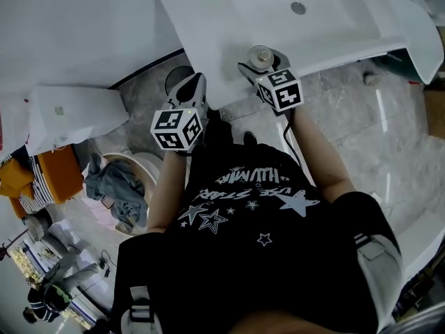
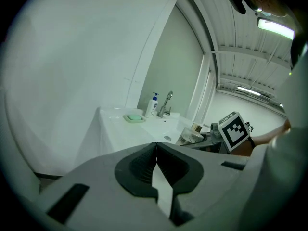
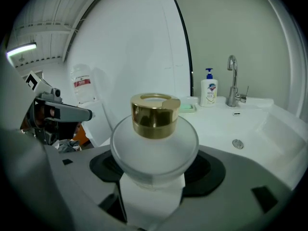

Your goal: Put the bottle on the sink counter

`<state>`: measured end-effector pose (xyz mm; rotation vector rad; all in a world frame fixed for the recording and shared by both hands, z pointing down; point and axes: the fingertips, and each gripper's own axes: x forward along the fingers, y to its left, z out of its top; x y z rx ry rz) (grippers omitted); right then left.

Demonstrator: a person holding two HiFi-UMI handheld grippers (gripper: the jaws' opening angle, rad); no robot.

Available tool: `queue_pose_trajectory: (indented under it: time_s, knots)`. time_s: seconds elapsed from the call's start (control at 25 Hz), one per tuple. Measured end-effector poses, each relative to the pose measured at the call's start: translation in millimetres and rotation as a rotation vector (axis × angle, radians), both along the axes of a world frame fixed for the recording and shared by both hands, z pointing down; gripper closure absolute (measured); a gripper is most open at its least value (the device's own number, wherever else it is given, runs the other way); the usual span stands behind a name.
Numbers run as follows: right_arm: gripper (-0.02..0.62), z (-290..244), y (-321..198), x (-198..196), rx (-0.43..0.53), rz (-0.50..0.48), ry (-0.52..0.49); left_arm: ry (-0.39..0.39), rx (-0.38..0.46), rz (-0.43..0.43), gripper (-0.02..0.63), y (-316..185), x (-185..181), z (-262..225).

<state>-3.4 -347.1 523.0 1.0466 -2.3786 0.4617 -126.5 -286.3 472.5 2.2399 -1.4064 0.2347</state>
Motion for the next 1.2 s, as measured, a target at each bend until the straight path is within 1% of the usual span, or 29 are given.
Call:
queue_pose_trajectory:
  time_s: [0.24,0.48,0.68,0.96,1.2]
  knots:
    - [0.271,13.5,-19.0,-9.3,-0.013,0.002,0.042,0.002,-0.018,0.031,0.597,-24.2,-8.6,8.4]
    - [0.272,28.4,-26.7,-17.5,-0.041,-0.007,0.071,0.008,-0.036,0.051,0.597,-36.5,-10.3,15.1]
    - [0.271,39.3,-29.4,-20.3,-0.062,-0.017,0.104,0.008,-0.050,0.054,0.597,-41.0,-12.5,22.6]
    - [0.271,47.2,-26.6,-25.5,-0.075,-0.068,0.170,0.014,-0.063,0.050,0.597,-42.2,-11.3,27.9]
    - [0.271,48.7,-30.0,-29.8,-0.086,-0.073,0.194,0.010,-0.063,0.049,0.597,-40.0,-12.1,28.4]
